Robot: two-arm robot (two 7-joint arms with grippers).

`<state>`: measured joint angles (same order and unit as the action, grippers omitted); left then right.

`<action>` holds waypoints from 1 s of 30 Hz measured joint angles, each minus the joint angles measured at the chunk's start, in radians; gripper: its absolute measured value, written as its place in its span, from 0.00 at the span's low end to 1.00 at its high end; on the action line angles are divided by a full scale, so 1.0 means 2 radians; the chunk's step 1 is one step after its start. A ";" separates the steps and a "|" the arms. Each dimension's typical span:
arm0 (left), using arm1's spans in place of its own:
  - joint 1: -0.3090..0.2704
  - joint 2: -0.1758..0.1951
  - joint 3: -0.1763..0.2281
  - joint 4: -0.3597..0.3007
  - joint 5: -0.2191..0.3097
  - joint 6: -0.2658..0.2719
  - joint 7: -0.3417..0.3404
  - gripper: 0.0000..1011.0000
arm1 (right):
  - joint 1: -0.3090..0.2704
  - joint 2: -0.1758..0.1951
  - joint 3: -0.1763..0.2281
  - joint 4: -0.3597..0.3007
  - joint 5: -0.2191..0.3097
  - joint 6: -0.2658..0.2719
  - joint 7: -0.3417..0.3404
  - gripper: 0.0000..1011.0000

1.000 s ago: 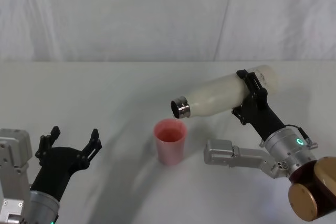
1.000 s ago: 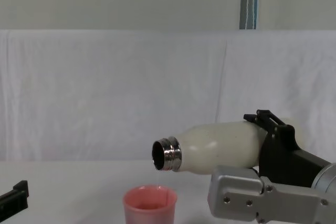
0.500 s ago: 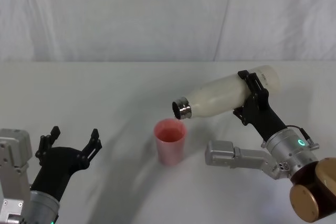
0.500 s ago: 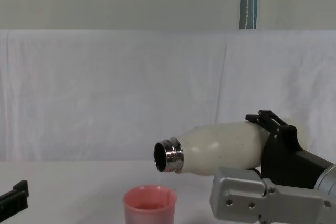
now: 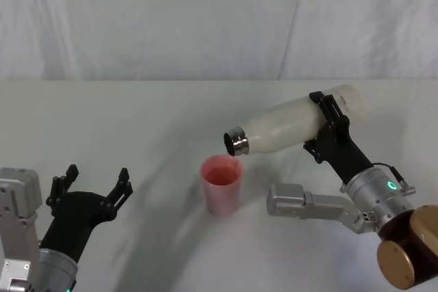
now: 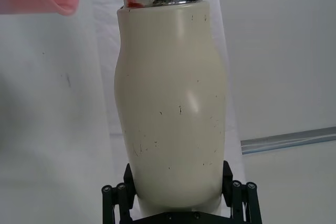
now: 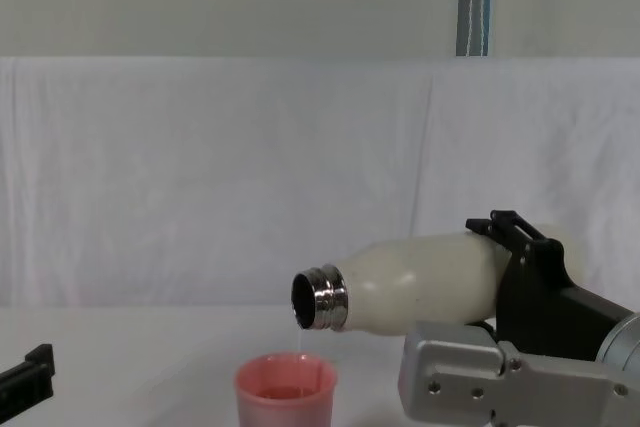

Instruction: Grasp the thermos with one hand and pour water into the cup lid.

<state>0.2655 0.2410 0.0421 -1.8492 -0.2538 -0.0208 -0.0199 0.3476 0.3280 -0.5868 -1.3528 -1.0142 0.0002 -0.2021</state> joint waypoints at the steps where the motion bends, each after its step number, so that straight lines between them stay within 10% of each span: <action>1: 0.000 0.000 0.000 0.000 0.000 0.000 0.000 0.99 | 0.000 0.000 0.000 0.000 0.000 0.000 0.000 0.95; 30: 0.000 0.000 0.000 0.000 0.000 0.000 0.000 0.99 | -0.001 0.000 -0.001 0.003 0.000 -0.001 -0.001 0.94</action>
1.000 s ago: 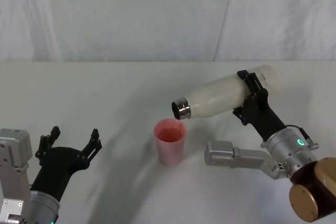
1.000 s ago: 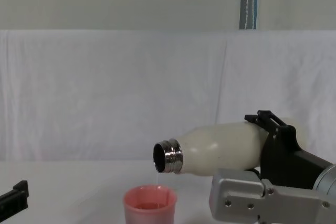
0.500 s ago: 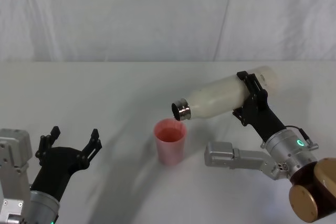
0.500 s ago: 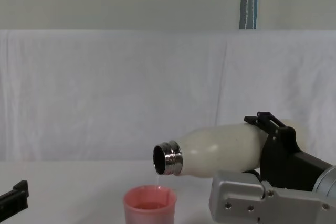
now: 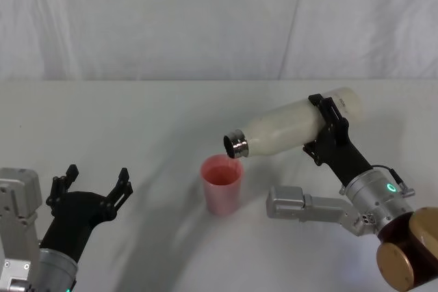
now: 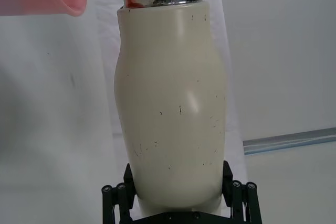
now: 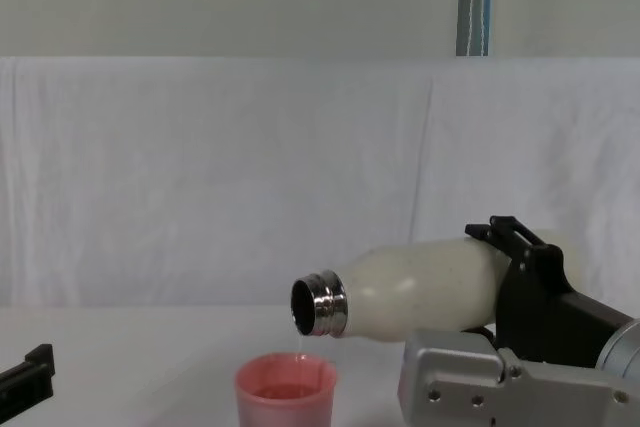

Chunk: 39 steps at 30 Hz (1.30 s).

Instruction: Grasp the thermos with one hand and pour water into the cup lid.

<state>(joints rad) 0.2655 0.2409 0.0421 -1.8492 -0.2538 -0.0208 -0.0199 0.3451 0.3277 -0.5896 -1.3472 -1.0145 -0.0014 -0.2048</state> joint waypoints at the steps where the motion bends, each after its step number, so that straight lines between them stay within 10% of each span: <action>1: 0.000 0.000 0.000 0.000 0.000 0.000 0.000 0.99 | 0.000 0.000 0.000 0.000 0.000 0.000 0.000 0.95; 27: 0.000 0.000 0.000 0.000 0.000 0.000 0.000 0.99 | -0.007 -0.006 0.019 -0.014 0.048 -0.016 0.030 0.94; 39: 0.000 0.000 0.000 0.000 0.000 0.000 0.000 0.99 | -0.036 -0.026 0.071 -0.052 0.178 -0.045 0.094 0.94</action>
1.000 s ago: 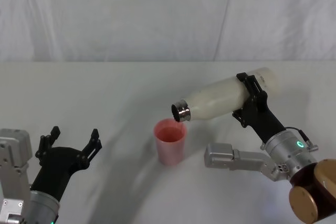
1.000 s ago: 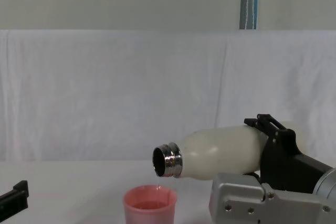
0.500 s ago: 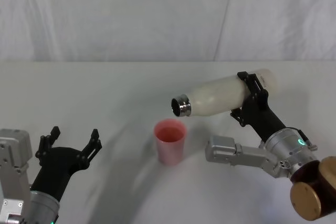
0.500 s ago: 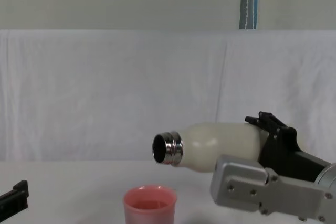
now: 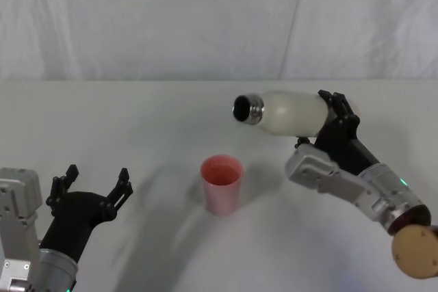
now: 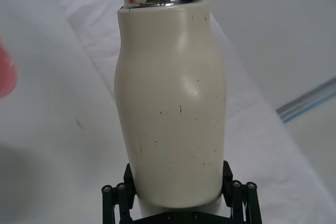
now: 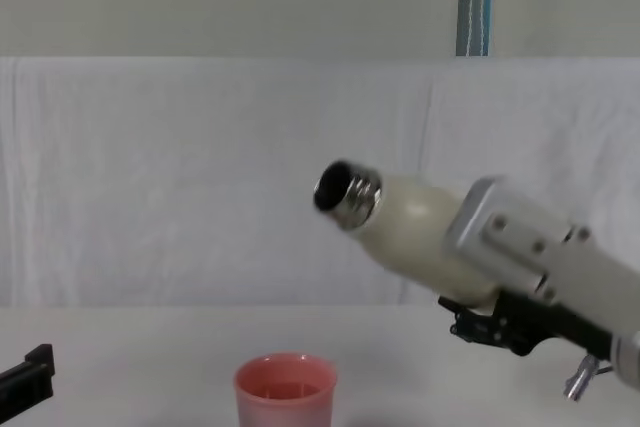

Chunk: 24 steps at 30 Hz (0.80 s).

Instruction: Grasp the thermos with one hand and pour water into the cup lid.

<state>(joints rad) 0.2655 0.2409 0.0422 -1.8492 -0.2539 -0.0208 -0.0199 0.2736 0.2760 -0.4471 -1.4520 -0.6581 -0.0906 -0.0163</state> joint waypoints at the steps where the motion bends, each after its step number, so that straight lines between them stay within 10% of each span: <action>1: 0.000 0.000 0.000 0.000 0.000 0.000 0.000 0.99 | -0.004 -0.003 0.008 -0.005 0.017 -0.002 0.008 0.94; 24: 0.000 0.000 0.000 0.000 0.000 0.000 0.000 0.99 | -0.058 -0.058 0.128 -0.049 0.326 0.032 0.129 0.95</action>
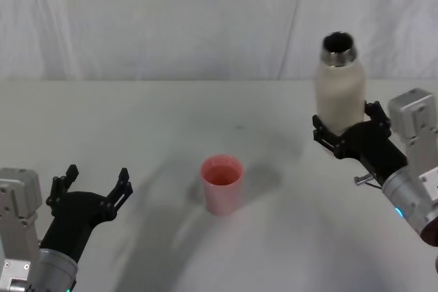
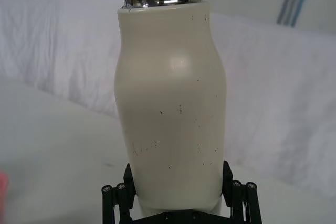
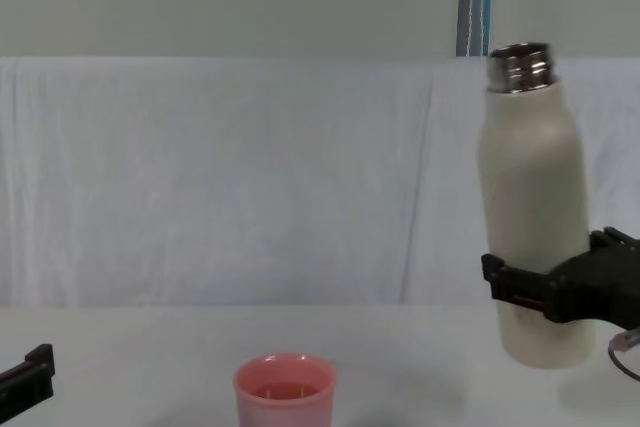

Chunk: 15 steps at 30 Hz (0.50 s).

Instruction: Grasp the thermos with one hand and pour water into the cup lid.

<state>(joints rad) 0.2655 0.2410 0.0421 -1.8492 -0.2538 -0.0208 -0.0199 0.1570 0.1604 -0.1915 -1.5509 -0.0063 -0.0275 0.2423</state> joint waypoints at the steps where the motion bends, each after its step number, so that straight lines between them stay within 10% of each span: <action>1: 0.000 0.000 0.000 0.000 0.000 0.000 0.000 0.99 | -0.001 -0.001 0.002 0.000 0.006 0.002 0.001 0.95; 15: 0.000 0.000 0.000 0.000 0.000 0.000 0.000 0.99 | -0.017 -0.007 0.013 0.005 0.086 0.017 0.003 0.95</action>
<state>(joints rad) 0.2655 0.2410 0.0421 -1.8492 -0.2538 -0.0208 -0.0199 0.1234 0.1464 -0.1652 -1.5417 0.1651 0.0058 0.2475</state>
